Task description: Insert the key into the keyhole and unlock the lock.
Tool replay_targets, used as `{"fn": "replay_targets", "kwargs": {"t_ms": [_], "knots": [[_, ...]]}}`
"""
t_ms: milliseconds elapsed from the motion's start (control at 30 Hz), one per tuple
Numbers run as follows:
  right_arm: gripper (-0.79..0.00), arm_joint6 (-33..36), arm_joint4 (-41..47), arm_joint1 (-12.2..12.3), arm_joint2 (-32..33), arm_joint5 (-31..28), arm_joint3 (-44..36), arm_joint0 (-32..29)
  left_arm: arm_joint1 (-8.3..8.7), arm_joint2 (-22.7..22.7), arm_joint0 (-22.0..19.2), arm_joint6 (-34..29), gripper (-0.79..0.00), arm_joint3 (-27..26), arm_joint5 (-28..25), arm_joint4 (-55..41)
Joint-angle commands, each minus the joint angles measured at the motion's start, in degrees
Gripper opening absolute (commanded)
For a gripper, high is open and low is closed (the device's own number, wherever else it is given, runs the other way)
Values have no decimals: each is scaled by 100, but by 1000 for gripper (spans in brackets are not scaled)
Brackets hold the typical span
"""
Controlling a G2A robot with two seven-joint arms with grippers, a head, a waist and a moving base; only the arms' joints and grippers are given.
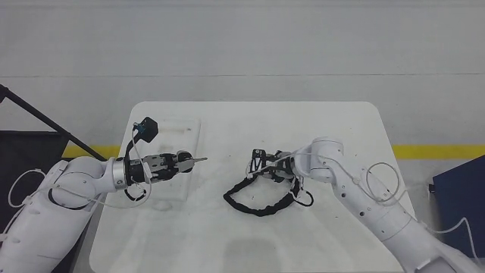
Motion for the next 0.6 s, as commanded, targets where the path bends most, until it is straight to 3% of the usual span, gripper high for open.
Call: {"fn": "replay_targets", "kwargs": {"t_ms": [0,67,200,567], "knots": [[-354,-10,-6,-19,-36,1,99,31,0,0,0,0,-785,0,0,0],[-397,-49,-43,-38,-61,17,181,71,0,0,0,0,-785,0,0,0],[-363,-138,-78,-69,-96,33,306,126,0,0,0,0,-785,0,0,0],[-416,-216,-86,-147,-218,54,540,150,0,0,0,0,-785,0,0,0]]}}
